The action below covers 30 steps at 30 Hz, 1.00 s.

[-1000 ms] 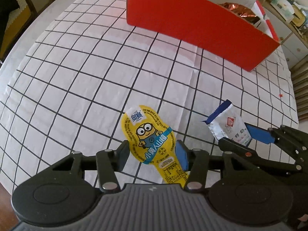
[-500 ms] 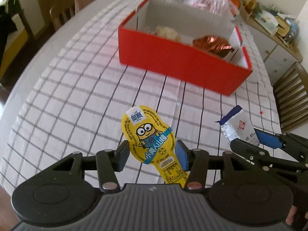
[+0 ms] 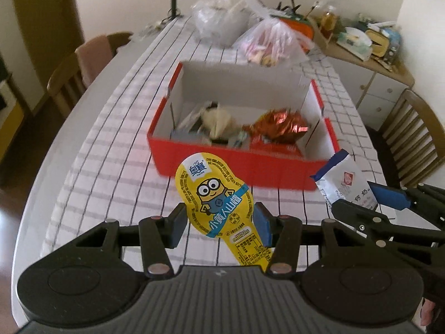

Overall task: Organize snacks
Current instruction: 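Carry the Minion pouch and milk packet over the red box and lower them inside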

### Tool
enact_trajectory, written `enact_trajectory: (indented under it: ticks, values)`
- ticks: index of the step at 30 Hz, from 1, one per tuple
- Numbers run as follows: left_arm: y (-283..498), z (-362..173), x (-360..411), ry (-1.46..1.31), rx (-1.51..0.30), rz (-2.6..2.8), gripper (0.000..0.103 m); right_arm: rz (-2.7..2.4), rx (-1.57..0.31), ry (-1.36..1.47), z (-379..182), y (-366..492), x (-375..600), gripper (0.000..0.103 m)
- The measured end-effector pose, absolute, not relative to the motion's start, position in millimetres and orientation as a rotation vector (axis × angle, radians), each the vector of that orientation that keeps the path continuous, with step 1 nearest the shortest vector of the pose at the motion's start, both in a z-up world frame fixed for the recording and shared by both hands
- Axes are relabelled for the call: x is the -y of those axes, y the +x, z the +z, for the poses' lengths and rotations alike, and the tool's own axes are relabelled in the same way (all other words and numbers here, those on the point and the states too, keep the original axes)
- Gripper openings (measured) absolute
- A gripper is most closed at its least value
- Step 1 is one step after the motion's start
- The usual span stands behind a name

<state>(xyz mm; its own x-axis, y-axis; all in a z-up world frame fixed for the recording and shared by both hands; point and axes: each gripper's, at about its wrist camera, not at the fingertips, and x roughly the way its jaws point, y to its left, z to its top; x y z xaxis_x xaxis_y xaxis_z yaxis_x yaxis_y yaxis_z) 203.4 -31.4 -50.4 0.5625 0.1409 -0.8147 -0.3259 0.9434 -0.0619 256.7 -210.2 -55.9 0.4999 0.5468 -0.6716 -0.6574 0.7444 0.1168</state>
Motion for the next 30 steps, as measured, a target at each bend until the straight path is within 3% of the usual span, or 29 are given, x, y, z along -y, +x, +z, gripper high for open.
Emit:
enact_trajectory:
  ticks: [16,30]
  values:
    - [286.2,-27.7,-23.8,-0.118,-0.882,0.142,0.051,0.523,-0.781,-0.131,-60.7,313.8,162.5,0.045]
    - [352.9,-76.2,-58.2,-0.109,-0.962,0.113,0.051,0.471,-0.844,-0.214,-101.8,351.6,112.4,0.045]
